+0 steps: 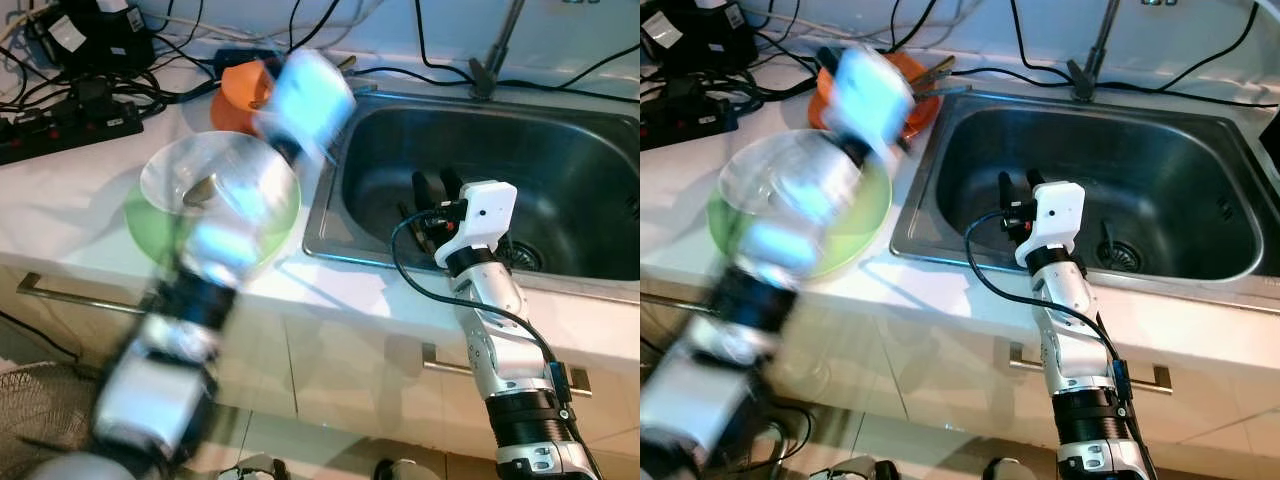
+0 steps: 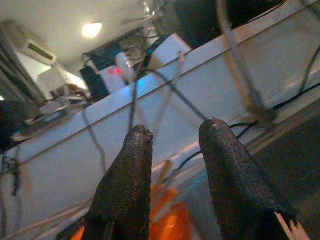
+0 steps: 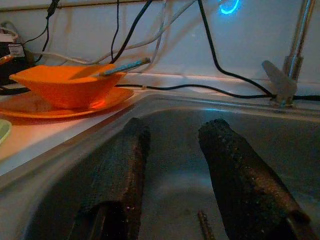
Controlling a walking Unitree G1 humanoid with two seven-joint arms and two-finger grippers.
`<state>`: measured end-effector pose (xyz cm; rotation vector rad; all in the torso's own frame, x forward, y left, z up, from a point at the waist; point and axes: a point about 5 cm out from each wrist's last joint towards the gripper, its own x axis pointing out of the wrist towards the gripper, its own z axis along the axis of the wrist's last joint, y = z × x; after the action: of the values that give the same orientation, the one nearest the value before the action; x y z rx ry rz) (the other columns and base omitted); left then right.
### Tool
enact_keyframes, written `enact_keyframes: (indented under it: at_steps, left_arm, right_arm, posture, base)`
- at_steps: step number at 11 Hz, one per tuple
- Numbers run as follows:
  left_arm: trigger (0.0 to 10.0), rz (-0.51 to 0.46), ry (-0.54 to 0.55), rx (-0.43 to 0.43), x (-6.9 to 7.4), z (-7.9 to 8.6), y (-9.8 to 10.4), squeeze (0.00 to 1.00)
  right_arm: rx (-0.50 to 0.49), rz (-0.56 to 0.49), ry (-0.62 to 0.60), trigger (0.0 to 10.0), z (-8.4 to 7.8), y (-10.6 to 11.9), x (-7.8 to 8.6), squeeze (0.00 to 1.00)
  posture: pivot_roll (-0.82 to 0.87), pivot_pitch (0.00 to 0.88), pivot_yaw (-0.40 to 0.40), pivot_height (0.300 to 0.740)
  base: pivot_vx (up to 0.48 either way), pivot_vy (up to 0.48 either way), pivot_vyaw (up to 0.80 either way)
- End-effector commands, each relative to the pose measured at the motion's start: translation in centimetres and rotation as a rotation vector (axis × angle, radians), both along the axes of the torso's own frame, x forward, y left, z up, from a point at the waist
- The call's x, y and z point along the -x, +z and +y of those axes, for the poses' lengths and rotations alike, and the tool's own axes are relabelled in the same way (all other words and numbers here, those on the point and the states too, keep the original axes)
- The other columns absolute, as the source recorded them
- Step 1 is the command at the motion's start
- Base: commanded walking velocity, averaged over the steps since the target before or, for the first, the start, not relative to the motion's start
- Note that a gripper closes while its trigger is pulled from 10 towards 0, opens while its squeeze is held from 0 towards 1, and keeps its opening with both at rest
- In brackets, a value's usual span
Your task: Kitchen organization
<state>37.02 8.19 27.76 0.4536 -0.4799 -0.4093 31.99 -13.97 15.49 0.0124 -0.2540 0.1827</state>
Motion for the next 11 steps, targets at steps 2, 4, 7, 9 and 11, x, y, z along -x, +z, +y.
enact_keyframes:
  at_steps: [2,4,7,9,11]
  left_arm:
    - [10.0,0.122,0.059,0.013,-1.8,3.8,0.0,0.00]
    - [10.0,0.206,0.046,0.011,-1.8,7.4,0.0,1.00]
    - [10.0,0.317,-0.164,-0.064,-0.1,11.7,-0.2,0.00]
    - [10.0,0.474,-0.264,-0.115,0.8,14.2,-1.6,0.00]
    - [10.0,0.575,-0.235,-0.160,0.8,15.9,-3.1,0.00]
  right_arm:
    - [-0.013,0.019,-0.005,10.0,0.2,-0.2,-0.2,0.00]
    - [-0.026,0.025,-0.007,10.0,0.4,-0.3,-0.2,0.00]
    - [-0.030,0.031,0.003,10.0,0.8,-0.4,-0.4,0.00]
    - [-0.039,0.030,0.011,10.0,1.3,-0.3,-0.4,0.00]
    - [-0.045,0.034,0.015,10.0,1.5,-0.6,-0.3,0.00]
  posture:
    - [0.00,0.063,0.039,0.740]
    - [0.01,0.069,0.042,0.740]
    - [0.04,0.071,0.050,0.740]
    - [0.04,0.063,0.057,0.740]
    - [0.04,0.044,0.065,0.740]
  base:
    - [0.000,0.000,0.00]
    - [0.000,0.000,0.00]
    - [0.000,0.000,0.00]
    - [0.000,0.000,0.00]
    - [0.000,0.000,0.00]
